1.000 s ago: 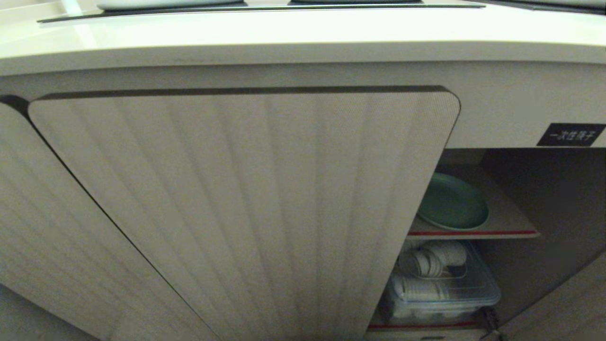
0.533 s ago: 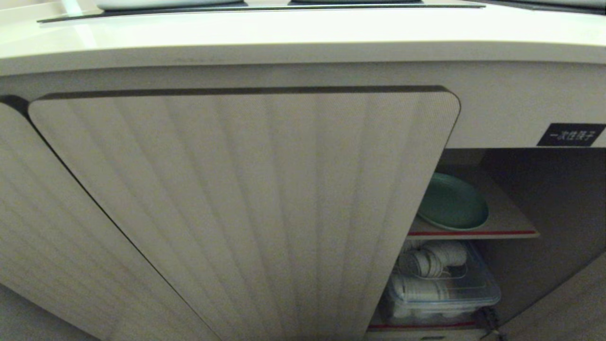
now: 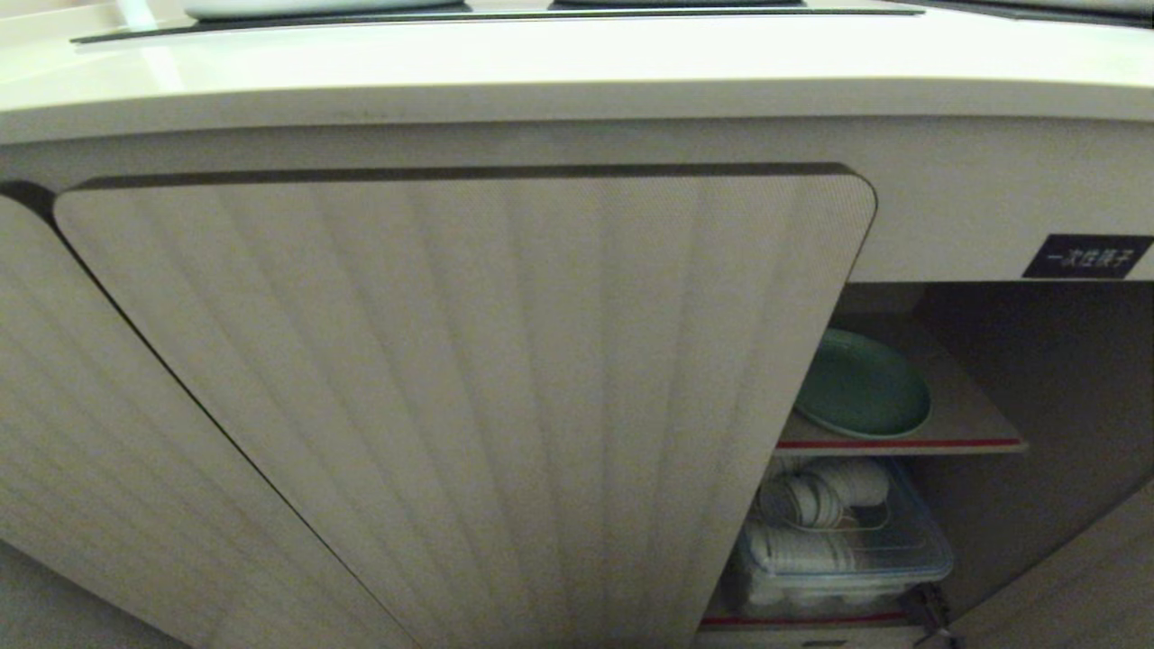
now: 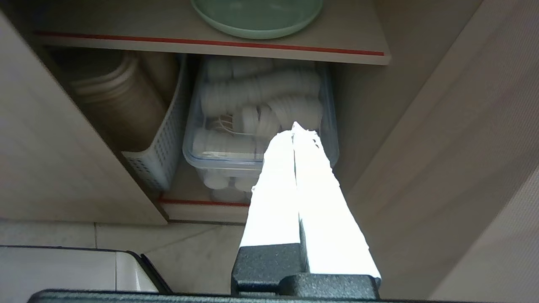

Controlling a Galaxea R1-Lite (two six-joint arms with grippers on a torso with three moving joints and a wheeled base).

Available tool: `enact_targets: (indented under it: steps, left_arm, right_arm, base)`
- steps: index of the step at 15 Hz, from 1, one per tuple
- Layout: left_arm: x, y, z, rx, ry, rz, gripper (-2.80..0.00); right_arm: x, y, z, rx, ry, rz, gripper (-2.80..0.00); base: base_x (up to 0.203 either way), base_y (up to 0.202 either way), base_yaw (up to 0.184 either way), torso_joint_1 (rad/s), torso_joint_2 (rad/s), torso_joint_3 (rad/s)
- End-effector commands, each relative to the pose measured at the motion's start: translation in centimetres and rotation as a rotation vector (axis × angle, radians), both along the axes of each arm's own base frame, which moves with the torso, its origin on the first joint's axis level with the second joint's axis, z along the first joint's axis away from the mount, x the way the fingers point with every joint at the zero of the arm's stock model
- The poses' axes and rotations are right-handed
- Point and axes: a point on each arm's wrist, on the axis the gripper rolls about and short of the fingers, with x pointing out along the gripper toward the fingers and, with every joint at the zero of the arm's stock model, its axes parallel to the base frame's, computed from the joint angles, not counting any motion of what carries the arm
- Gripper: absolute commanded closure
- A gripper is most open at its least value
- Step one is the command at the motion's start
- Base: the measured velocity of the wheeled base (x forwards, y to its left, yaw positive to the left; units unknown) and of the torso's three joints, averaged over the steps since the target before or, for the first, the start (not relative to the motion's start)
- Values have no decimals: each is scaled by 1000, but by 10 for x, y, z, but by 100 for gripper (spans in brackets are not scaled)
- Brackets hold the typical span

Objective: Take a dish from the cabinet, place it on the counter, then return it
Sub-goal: Take the plate from the cabinet

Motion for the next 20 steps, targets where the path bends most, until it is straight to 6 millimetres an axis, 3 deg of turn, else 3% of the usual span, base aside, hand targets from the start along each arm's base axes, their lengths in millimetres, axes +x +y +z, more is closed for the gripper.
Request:
enact_targets:
  steps: [1, 6, 12, 16, 20]
  left_arm:
    - [0, 0, 0, 0, -1, 0, 0]
    - [0, 0, 0, 0, 1, 0, 0]
    - [0, 0, 0, 0, -1, 0, 0]
    - [0, 0, 0, 0, 0, 0, 0]
    - [0, 0, 0, 0, -1, 0, 0]
  right_arm:
    - [15, -1, 9, 5, 103, -13, 0]
    - [38, -2, 27, 5, 203, -4, 0]
    - [81, -2, 48, 15, 310, 52, 0]
    - [117, -3, 48, -28, 325, 81, 0]
    - [134, -2, 39, -32, 368, 100, 0]
  base:
    - [0, 0, 0, 0, 0, 0]
    - [0, 0, 0, 0, 0, 0]
    - [0, 0, 0, 0, 0, 0]
    - [0, 0, 0, 0, 0, 0]
    - [0, 0, 0, 0, 0, 0]
